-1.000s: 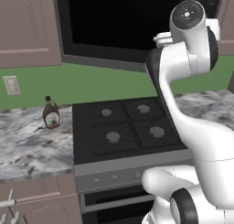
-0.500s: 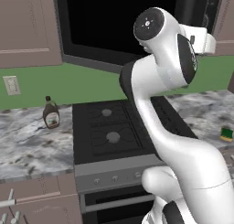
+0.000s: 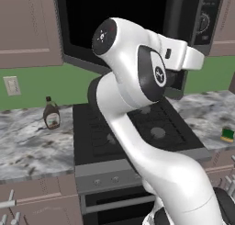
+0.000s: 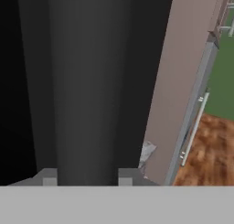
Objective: Place the sponge inside the microwave to prepare for sanitizing.
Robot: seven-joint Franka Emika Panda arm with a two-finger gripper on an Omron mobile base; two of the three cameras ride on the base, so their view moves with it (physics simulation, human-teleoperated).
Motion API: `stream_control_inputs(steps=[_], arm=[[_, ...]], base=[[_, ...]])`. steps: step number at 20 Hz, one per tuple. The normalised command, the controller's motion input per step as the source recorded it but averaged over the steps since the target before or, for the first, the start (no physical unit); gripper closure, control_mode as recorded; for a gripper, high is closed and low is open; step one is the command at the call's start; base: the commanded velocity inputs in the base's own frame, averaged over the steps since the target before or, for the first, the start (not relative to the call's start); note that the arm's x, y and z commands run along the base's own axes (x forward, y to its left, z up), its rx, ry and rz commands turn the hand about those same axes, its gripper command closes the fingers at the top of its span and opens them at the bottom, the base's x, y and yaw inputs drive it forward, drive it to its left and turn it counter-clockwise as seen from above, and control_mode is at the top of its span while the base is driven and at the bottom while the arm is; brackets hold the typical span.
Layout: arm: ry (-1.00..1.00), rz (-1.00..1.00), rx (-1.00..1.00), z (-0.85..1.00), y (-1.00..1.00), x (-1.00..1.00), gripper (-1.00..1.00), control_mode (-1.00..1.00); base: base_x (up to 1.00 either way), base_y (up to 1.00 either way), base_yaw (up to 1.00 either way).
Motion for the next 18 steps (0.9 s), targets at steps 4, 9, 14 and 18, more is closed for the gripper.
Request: stream_control_inputs(steps=[4, 9, 14, 18], arm=[[-0.01, -0.17, 0.0, -0.15, 0.37, -0.44, 1.0, -1.0], [-0.03, -0.13, 0.0, -0.14, 0.32, -0.39, 1.0, -1.0], [0.0, -0.02, 0.0, -0.07, 0.22, -0.16, -1.0, -1.0], [0.0, 0.0, 0.0, 0.0, 0.0, 0.0, -1.0, -1.0]], base=[[0.0, 0.0, 0.0], [0.0, 0.0, 0.0], [0.0, 0.0, 0.0], [0.0, 0.0, 0.0]])
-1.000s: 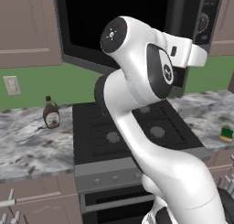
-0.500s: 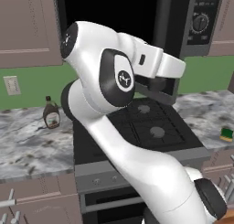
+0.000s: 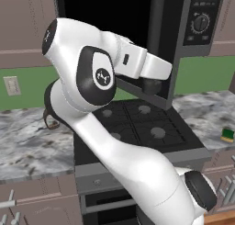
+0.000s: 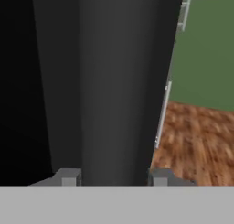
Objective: Place the sponge inside the microwave to prepare for sanitizing.
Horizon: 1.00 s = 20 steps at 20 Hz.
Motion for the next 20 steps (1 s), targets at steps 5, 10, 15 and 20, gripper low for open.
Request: stream_control_inputs(steps=[5, 10, 15, 20], arm=[[0.0, 0.0, 0.0, 0.0, 0.0, 0.0, -1.0, -1.0], [0.0, 0.0, 0.0, 0.0, 0.02, 0.0, -1.0, -1.0], [0.0, 0.03, 0.0, -0.01, 0.17, -0.02, -1.0, -1.0], [0.0, 0.06, 0.0, -0.02, 0.21, -0.14, -1.0, -1.0]], base=[[0.0, 0.0, 0.0], [0.0, 0.0, 0.0], [0.0, 0.0, 0.0], [0.0, 0.0, 0.0]])
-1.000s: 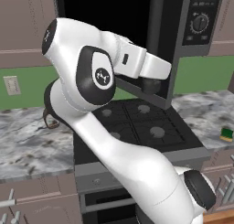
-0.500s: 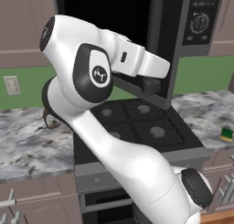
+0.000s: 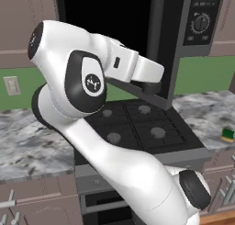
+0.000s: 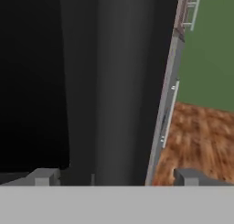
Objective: Place the sponge inside the microwave to prepare for sanitizing.
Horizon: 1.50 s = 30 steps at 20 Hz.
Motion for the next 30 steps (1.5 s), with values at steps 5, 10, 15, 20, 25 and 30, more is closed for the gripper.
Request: stream_control_inputs(steps=[5, 10, 15, 20, 25, 30], arm=[[0.01, 0.09, 0.01, 0.0, 0.06, -0.07, -1.0, -1.0], [0.01, 0.24, 0.21, 0.0, -0.21, -0.4, -1.0, -1.0], [0.0, 0.18, 0.14, 0.0, -0.23, -0.94, -1.0, -1.0], [-0.02, 0.1, 0.13, 0.07, -0.39, -0.68, -1.0, -1.0], [0.0, 0.15, 0.34, 0.2, -0.65, -0.59, -1.0, -1.0], [0.0, 0.19, 0.46, 0.1, -0.79, -0.23, -1.0, -1.0]], base=[[0.0, 0.0, 0.0], [0.0, 0.0, 0.0], [0.0, 0.0, 0.0], [0.0, 0.0, 0.0], [0.0, 0.0, 0.0], [0.0, 0.0, 0.0]])
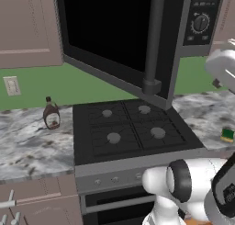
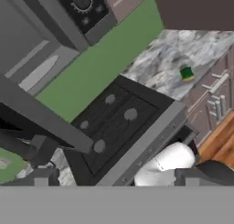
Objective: Place the sponge inside the microwave to prepare for sanitizing.
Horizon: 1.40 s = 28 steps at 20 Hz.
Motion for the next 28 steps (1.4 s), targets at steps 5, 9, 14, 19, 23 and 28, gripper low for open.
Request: stream_control_inputs(steps=[5, 9, 14, 19, 23, 28], arm=[[0.0, 0.24, 0.49, 0.0, -0.84, 0.0, -1.0, -1.0], [0.08, 0.15, 0.4, 0.0, -0.66, 0.14, -1.0, -1.0], [0.1, 0.03, 0.13, -0.2, -0.28, 0.24, -1.0, -1.0], [0.34, 0.08, 0.11, -0.15, -0.02, 0.03, -1.0, -1.0], [0.49, 0.07, 0.1, -0.15, 0.0, -0.25, -1.0, -1.0], [0.59, 0.08, 0.02, -0.14, 0.0, -0.4, -1.0, -1.0]], base=[[0.0, 0.0, 0.0], [0.0, 0.0, 0.0], [0.0, 0.0, 0.0], [0.0, 0.0, 0.0], [0.0, 0.0, 0.0], [0.0, 0.0, 0.0]])
